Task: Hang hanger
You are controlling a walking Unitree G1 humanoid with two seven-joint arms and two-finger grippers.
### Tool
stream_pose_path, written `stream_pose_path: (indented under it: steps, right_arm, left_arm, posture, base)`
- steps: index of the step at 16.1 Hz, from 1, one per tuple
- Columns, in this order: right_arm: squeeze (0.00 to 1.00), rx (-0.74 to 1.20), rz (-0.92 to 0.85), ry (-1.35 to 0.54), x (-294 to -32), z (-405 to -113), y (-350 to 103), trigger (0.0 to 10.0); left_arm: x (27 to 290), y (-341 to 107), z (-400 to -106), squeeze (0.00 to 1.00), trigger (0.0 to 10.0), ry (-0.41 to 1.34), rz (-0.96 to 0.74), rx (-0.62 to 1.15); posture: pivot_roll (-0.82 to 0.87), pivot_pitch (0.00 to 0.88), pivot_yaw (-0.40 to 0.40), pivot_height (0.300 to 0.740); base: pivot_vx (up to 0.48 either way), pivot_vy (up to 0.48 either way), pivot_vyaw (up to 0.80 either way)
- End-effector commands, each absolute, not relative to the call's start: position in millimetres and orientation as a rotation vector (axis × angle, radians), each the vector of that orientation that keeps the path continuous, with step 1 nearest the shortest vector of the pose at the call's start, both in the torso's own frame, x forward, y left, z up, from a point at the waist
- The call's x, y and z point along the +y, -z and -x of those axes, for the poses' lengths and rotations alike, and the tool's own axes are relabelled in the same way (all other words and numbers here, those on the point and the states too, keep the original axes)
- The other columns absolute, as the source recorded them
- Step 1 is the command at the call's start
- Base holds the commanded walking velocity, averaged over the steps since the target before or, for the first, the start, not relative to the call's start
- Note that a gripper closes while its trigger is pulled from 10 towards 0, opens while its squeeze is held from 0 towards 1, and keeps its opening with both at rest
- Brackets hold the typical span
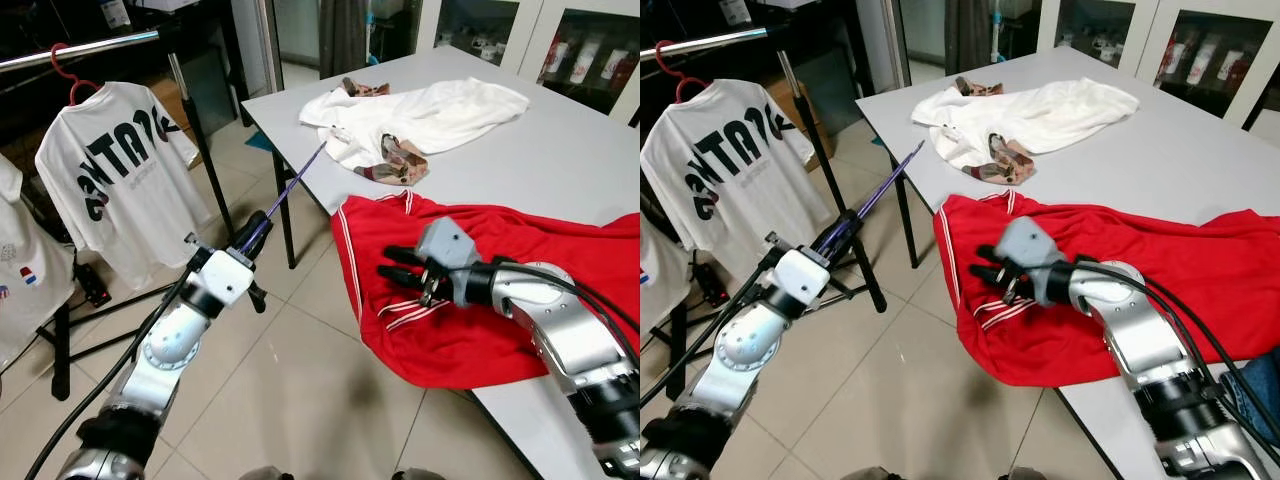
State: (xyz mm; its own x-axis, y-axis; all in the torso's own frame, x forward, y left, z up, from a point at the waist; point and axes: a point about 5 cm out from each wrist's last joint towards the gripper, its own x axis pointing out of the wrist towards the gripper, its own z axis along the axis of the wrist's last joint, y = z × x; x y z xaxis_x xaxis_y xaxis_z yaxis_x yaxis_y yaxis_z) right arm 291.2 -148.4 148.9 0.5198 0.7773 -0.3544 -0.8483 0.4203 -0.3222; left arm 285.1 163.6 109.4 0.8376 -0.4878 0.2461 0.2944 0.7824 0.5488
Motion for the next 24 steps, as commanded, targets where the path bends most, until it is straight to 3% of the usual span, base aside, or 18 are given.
stream_pose_path:
  steps: [1, 4, 7, 11, 13, 15, 18, 20, 24]
  right_arm:
    - [0.0, 0.128, 0.551, -1.07, -140.3, -286.8, -153.5, 10.0]
    - [0.0, 0.149, 0.646, -1.116, -118.3, -277.1, -137.5, 10.0]
    - [0.0, 0.223, 0.674, -1.018, -120.8, -285.5, -124.6, 10.0]
    - [0.0, 0.41, 0.767, -0.873, -170.7, -296.5, -115.5, 10.0]
    - [0.0, 0.438, 0.777, -0.857, -179.3, -296.6, -114.1, 10.0]
    - [0.0, 0.56, 0.859, -0.738, -216.1, -298.2, -108.9, 10.0]
    - [0.0, 0.607, 0.905, -0.651, -236.2, -301.2, -109.9, 10.0]
    - [0.0, 0.65, 1.029, -0.466, -273.7, -308.8, -120.0, 10.0]
    - [0.0, 0.611, 0.973, -0.421, -282.0, -312.5, -135.5, 10.0]
  left_arm:
    - [165.9, -108.7, -282.6, 0.0, 10.0, 0.444, -0.544, -0.385]
    - [160.0, -97.4, -273.3, 0.0, 10.0, 0.487, -0.572, -0.361]
    - [155.5, -98.2, -273.8, 0.0, 10.0, 0.493, -0.566, -0.363]
    - [146.5, -98.4, -275.6, 0.0, 10.0, 0.527, -0.574, -0.373]
    - [146.9, -98.7, -276.1, 0.0, 10.0, 0.526, -0.574, -0.373]
    - [146.1, -99.2, -276.2, 0.0, 10.0, 0.53, -0.576, -0.376]
    - [145.7, -98.9, -275.9, 0.0, 10.0, 0.536, -0.578, -0.375]
    - [145.1, -99.5, -275.8, 0.0, 10.0, 0.546, -0.583, -0.377]
    - [146.0, -99.8, -275.0, 0.0, 10.0, 0.556, -0.59, -0.376]
  posture:
    - [-0.09, 0.0, 0.089, 0.736]
    - [-0.09, 0.0, 0.089, 0.736]
    - [-0.08, 0.0, 0.089, 0.736]
    - [-0.08, 0.0, 0.09, 0.736]
    - [-0.09, 0.0, 0.094, 0.736]
    - [-0.09, 0.0, 0.094, 0.736]
    - [-0.1, 0.0, 0.095, 0.736]
    - [-0.11, 0.0, 0.098, 0.736]
    - [-0.11, 0.0, 0.104, 0.736]
  base:
    - [0.0, 0.0, 0.0]
    - [0.0, 0.0, 0.0]
    - [0.0, 0.0, 0.0]
    - [0.0, 0.0, 0.0]
    - [0.0, 0.0, 0.0]
    - [0.0, 0.0, 0.0]
    - [0.0, 0.0, 0.0]
    - [0.0, 0.0, 0.0]
    - [0.0, 0.0, 0.0]
